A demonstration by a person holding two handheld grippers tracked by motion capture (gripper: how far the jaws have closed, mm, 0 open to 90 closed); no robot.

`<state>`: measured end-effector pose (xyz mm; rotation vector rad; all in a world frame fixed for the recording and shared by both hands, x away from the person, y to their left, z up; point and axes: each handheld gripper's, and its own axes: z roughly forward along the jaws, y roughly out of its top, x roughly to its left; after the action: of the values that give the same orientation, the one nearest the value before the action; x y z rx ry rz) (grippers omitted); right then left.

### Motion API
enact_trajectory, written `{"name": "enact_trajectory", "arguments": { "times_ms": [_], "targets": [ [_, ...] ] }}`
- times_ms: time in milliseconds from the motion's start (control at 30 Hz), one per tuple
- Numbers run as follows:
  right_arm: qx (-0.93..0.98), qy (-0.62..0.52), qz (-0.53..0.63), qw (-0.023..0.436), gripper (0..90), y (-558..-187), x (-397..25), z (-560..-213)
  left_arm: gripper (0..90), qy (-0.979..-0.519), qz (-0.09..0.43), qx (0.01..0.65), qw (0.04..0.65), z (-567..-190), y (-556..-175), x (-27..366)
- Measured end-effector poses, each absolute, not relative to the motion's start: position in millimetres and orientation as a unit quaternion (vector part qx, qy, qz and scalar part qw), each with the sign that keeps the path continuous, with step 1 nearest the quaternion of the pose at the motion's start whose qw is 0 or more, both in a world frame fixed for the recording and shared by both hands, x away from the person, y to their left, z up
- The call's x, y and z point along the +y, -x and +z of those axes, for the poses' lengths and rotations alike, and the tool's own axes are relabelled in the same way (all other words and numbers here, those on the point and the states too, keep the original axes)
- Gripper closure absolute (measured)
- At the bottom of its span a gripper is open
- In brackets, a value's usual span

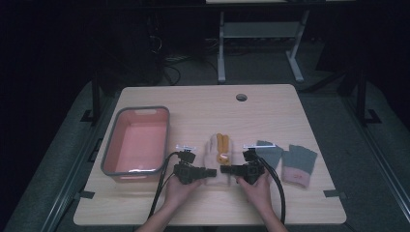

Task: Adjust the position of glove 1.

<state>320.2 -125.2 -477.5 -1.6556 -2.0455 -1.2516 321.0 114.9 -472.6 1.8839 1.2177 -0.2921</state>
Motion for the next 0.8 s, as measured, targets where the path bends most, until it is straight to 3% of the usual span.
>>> {"name": "enact_trajectory", "arguments": {
  "times_ms": [600, 800],
  "targets": [
    [-0.704, 0.554, -0.431, 0.108, 76.5, -320.3, -124.5, -475.7, 68.6, -0.748, -0.154, 0.48, 0.433, -475.4, -329.9, 117.2],
    [-0.706, 0.555, -0.427, 0.104, 78.2, -319.8, -124.3, -474.0, 62.5, -0.743, -0.168, 0.483, 0.432, -475.4, -332.2, 122.6]
  ]
}}
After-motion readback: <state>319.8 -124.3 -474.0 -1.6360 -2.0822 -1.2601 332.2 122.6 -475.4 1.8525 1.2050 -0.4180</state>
